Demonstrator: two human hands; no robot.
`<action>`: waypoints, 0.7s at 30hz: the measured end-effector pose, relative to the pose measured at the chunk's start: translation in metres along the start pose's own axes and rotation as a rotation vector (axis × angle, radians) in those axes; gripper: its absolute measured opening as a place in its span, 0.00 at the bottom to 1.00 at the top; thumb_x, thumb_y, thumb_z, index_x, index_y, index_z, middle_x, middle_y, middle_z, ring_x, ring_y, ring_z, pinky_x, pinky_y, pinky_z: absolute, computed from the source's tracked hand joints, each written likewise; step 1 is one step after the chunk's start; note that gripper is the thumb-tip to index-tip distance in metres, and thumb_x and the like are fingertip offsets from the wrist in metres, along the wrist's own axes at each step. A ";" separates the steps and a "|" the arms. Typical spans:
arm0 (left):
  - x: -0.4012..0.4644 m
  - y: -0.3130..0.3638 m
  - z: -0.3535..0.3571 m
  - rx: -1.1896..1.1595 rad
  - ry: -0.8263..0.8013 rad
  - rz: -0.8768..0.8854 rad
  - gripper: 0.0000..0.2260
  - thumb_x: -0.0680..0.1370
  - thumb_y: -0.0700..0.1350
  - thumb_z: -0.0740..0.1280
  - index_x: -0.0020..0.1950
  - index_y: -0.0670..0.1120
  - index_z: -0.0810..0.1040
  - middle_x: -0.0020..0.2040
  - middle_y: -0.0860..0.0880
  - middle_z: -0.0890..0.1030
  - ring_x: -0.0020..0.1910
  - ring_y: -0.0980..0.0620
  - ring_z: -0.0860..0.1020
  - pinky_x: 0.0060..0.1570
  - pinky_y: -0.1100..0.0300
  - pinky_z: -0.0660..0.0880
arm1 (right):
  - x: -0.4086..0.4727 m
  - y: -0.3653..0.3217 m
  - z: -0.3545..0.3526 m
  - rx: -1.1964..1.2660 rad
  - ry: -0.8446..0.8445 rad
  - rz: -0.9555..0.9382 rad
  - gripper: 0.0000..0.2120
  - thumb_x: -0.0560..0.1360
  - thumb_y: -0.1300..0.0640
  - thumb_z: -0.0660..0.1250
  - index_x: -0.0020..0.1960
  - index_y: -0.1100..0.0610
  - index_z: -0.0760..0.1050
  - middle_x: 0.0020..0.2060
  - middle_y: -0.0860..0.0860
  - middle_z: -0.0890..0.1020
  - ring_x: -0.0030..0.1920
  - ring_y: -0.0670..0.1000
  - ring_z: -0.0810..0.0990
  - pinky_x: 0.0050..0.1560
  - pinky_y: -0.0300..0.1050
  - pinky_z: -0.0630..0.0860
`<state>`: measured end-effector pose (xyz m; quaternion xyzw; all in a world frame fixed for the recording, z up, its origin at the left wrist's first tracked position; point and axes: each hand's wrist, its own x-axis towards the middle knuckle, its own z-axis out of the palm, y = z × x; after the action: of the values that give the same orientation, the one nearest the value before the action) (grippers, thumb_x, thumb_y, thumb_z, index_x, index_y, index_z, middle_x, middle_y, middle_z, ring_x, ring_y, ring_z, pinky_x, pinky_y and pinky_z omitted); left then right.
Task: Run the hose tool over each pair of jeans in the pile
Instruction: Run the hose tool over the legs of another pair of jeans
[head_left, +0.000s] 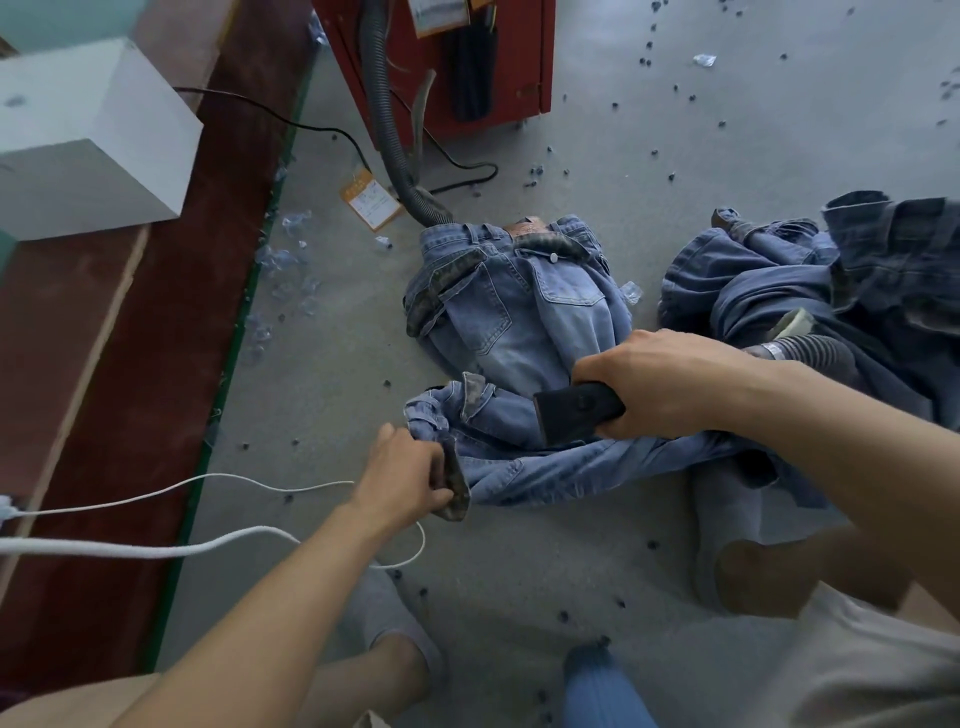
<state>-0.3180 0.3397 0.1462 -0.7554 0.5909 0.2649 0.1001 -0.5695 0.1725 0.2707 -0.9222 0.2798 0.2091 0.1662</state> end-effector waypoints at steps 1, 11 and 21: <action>-0.002 0.003 0.004 0.123 0.022 -0.018 0.09 0.74 0.54 0.74 0.49 0.51 0.82 0.48 0.49 0.82 0.55 0.45 0.74 0.57 0.53 0.71 | 0.000 -0.002 0.002 -0.008 -0.013 -0.002 0.12 0.73 0.44 0.70 0.54 0.41 0.73 0.38 0.44 0.76 0.42 0.53 0.79 0.43 0.52 0.80; -0.011 0.019 0.022 0.338 -0.016 -0.204 0.32 0.67 0.80 0.49 0.42 0.53 0.73 0.45 0.47 0.70 0.50 0.46 0.62 0.46 0.49 0.57 | -0.001 -0.004 0.001 -0.004 0.004 -0.015 0.13 0.73 0.43 0.71 0.55 0.42 0.72 0.38 0.43 0.77 0.41 0.54 0.80 0.44 0.55 0.81; -0.005 0.001 -0.008 -0.919 0.050 -0.288 0.13 0.85 0.45 0.64 0.50 0.35 0.79 0.43 0.42 0.81 0.45 0.49 0.76 0.46 0.56 0.70 | -0.004 0.005 -0.003 0.018 0.095 -0.026 0.12 0.73 0.43 0.70 0.53 0.42 0.72 0.34 0.42 0.76 0.34 0.42 0.73 0.36 0.49 0.77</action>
<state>-0.3175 0.3402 0.1554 -0.8018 0.3042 0.4638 -0.2225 -0.5743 0.1693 0.2746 -0.9330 0.2773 0.1606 0.1635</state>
